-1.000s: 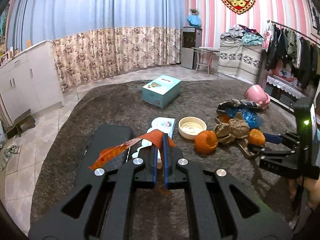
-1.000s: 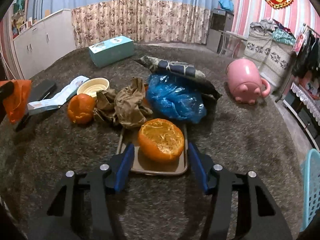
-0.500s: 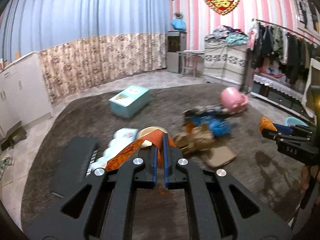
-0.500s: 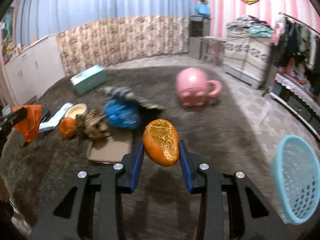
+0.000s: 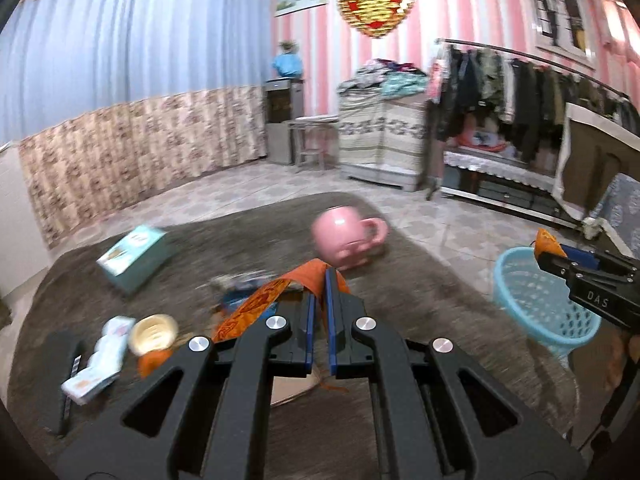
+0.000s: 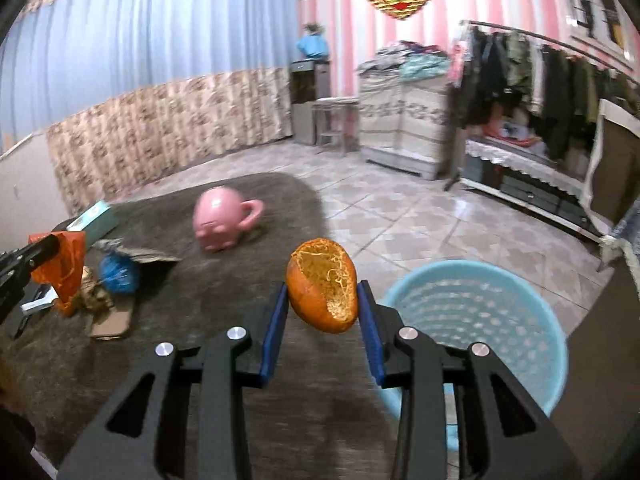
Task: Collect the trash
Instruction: 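Carry bag and peel to the blue basket while the left gripper opens over it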
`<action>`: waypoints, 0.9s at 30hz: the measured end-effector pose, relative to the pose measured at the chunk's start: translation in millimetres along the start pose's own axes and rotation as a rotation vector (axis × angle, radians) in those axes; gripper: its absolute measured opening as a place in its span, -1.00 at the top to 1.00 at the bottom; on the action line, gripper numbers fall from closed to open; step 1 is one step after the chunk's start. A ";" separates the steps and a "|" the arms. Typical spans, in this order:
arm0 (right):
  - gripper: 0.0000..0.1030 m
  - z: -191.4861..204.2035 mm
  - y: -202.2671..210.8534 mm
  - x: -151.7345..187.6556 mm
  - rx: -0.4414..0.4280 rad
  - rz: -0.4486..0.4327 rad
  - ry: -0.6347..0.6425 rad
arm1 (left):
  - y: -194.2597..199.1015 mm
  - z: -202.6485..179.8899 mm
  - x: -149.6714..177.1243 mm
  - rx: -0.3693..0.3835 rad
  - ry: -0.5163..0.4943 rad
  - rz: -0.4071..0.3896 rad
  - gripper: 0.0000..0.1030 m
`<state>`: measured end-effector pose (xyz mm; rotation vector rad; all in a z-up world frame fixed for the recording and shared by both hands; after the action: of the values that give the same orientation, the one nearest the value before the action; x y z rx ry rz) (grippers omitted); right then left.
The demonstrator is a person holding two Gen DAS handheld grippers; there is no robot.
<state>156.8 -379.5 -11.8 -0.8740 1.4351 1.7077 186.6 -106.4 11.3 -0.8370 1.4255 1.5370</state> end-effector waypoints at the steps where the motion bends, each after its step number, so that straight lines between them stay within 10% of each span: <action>1: 0.31 -7.3 3.0 0.6 0.013 -0.002 -0.002 | 0.1 -12.4 -1.7 0.017 -0.013 -0.007 0.93; 27: 0.31 -160.0 29.2 29.6 0.246 -0.002 -0.206 | -27.4 -238.7 3.4 0.289 -0.181 0.011 0.93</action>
<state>123.9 -537.7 -46.3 -0.5495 1.4635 1.5302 192.0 -342.6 -32.7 -0.5042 1.4748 1.3363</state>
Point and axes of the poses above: each gripper's, at about its wrist camera, not at the fingertips, and y roughly against the way its jaws point, z to its left, x to its underside, the point moved 2 cm from there along -y, roughly the way its jaws point, and after that the axes turned 15 degrees about -x, right-handed, at the moved point
